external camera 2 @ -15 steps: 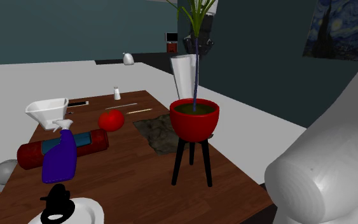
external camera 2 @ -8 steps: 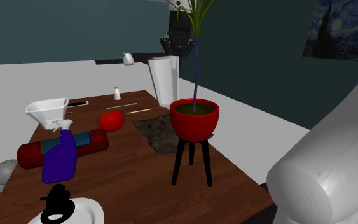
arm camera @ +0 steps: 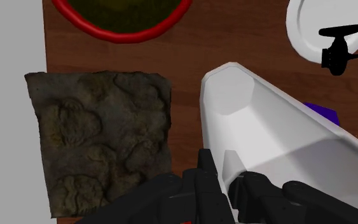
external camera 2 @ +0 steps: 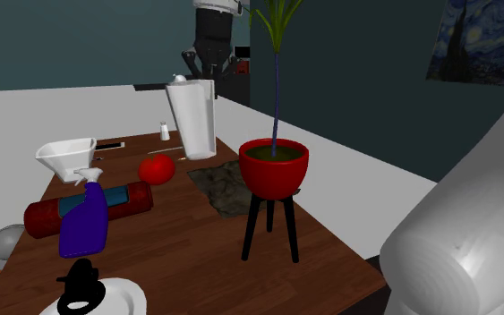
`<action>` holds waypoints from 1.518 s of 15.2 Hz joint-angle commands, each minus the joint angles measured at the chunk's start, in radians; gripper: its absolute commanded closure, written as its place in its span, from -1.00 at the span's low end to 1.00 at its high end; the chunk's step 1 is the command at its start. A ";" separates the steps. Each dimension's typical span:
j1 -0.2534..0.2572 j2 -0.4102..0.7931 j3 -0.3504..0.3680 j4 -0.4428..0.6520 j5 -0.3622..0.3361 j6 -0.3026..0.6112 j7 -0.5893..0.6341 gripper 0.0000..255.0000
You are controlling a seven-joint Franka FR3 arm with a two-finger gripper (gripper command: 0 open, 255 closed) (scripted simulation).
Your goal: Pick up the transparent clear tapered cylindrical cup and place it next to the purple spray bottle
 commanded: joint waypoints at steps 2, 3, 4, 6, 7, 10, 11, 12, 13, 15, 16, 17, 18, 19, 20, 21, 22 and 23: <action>0.027 0.025 0.054 0.020 0.001 0.014 0.081 1.00; 0.035 0.035 0.071 0.031 0.000 0.015 0.107 1.00; 0.044 0.047 0.088 0.043 -0.002 0.017 0.132 1.00; 0.060 0.073 0.122 0.071 -0.008 0.019 0.185 1.00; 0.069 0.087 0.140 0.086 -0.012 0.020 0.212 1.00; 0.096 0.139 0.190 0.141 -0.031 0.021 0.293 1.00; 0.106 0.159 0.207 0.162 -0.040 0.020 0.321 1.00; 0.113 0.175 0.219 0.179 -0.047 0.019 0.342 1.00; 0.114 0.172 0.219 0.162 -0.046 0.033 0.341 1.00; 0.114 0.166 0.218 0.129 -0.043 0.061 0.338 1.00; 0.114 0.164 0.218 0.113 -0.042 0.075 0.337 1.00; 0.114 0.162 0.218 0.098 -0.041 0.088 0.335 1.00; 0.114 0.160 0.218 0.082 -0.040 0.102 0.334 1.00; 0.115 0.158 0.219 0.067 -0.039 0.115 0.333 1.00; 0.115 0.157 0.219 0.052 -0.038 0.129 0.332 1.00; 0.115 0.156 0.219 0.038 -0.037 0.142 0.332 1.00; 0.116 0.155 0.219 0.024 -0.037 0.156 0.331 1.00; 0.116 0.155 0.220 0.010 -0.036 0.169 0.330 1.00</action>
